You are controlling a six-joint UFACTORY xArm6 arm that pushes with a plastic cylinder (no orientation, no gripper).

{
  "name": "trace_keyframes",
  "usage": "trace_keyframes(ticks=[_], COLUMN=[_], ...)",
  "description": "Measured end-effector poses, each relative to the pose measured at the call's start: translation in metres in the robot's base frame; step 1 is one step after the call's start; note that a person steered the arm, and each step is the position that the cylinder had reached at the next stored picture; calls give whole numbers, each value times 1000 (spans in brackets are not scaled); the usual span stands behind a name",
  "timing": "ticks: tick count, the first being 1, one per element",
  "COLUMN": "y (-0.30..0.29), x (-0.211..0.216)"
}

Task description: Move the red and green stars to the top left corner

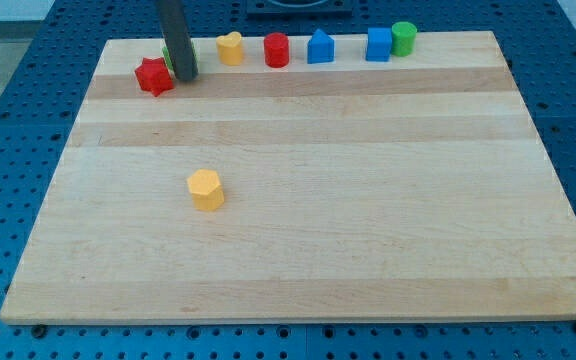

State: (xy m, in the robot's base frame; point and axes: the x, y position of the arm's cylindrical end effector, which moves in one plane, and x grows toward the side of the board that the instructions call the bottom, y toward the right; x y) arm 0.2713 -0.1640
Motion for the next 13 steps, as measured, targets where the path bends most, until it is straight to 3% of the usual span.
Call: trace_keyframes(ticks=[1,3,9,13], y=[1,3,-63,-31], x=[9,88,-7,24])
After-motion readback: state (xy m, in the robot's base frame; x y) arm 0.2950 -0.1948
